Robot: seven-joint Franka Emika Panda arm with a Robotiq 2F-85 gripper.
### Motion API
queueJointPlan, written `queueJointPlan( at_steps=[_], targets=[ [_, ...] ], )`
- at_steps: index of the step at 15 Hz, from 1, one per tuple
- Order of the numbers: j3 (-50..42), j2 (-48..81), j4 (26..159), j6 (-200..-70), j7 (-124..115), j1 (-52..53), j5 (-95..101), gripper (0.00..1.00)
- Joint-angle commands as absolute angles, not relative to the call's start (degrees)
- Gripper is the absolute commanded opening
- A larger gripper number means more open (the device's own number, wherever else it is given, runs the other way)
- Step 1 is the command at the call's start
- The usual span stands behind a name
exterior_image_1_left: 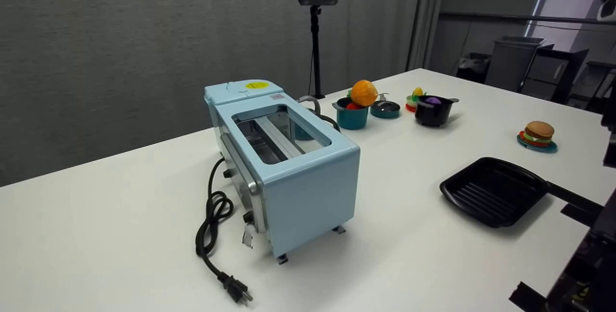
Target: Move the purple plush toy from the black pot to the counter
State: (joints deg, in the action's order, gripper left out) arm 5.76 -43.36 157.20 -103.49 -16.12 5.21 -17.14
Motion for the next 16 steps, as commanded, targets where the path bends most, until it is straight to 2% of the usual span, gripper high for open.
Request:
queueJointPlan(
  at_steps=[1,16],
  targets=[
    [6.44,-43.39,157.10,-103.25,-15.69,4.41,-17.53,1.00],
    [5.53,-39.29,153.15,-103.33,-15.58,1.71,-15.05,1.00]
  ],
)
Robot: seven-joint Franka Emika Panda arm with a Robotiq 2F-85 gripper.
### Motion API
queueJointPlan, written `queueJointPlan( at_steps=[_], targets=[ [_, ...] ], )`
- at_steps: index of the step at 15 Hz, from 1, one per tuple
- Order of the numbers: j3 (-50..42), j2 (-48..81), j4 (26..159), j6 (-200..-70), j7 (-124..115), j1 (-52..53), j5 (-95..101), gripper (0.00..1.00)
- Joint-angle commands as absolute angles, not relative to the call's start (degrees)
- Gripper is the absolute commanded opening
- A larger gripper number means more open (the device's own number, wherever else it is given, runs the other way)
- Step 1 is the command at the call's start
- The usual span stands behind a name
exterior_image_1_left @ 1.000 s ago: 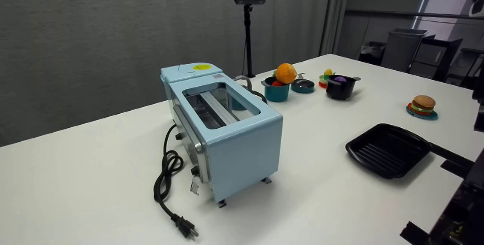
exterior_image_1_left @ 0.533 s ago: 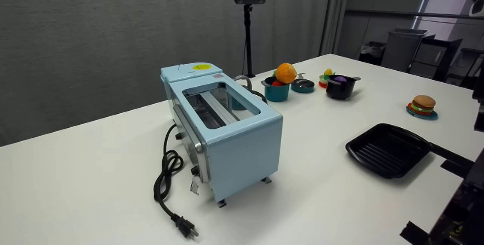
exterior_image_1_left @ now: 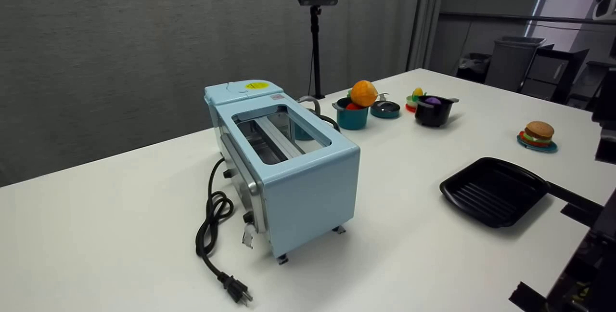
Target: Move the purple plush toy from the black pot to the counter
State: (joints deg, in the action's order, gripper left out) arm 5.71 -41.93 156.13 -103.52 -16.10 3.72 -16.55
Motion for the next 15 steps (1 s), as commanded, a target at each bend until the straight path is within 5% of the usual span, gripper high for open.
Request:
queueJointPlan(
  at_steps=[1,15],
  targets=[
    [5.36,-38.54,152.40,-103.47,-15.45,1.28,-14.54,1.00],
    [0.80,-14.33,133.62,-114.26,-15.64,-3.89,-7.89,1.00]
  ],
)
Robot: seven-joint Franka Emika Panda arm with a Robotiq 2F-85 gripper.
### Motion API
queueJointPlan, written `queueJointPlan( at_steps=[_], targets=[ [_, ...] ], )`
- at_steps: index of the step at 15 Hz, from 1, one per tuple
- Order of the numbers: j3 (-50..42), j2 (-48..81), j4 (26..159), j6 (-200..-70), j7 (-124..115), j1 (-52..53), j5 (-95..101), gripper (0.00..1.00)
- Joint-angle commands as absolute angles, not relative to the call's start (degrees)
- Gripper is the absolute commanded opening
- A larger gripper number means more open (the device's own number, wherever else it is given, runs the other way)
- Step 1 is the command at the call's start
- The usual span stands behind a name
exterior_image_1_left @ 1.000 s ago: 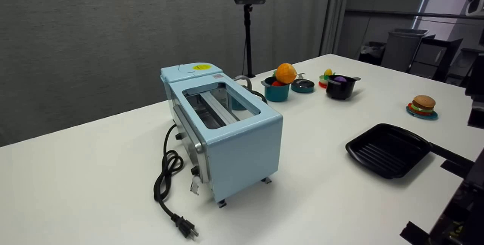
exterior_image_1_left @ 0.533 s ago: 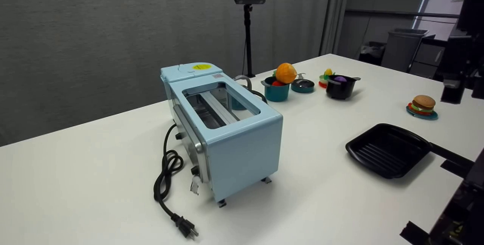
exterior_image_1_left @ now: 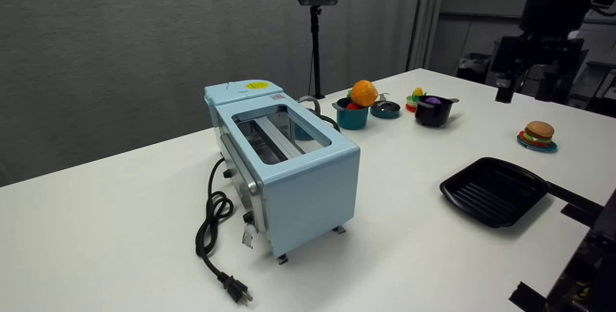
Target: Move the purple plush toy from the black pot to the counter
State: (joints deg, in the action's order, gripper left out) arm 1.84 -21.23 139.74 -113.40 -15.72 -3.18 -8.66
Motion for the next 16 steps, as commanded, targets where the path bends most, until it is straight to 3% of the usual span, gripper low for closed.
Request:
queueJointPlan(
  at_steps=[1,16],
  targets=[
    [0.37,-13.01,132.46,-114.55,-15.98,-3.92,-8.23,1.00],
    [-0.40,-9.98,130.81,-117.12,-17.29,-3.62,-7.87,1.00]
  ],
)
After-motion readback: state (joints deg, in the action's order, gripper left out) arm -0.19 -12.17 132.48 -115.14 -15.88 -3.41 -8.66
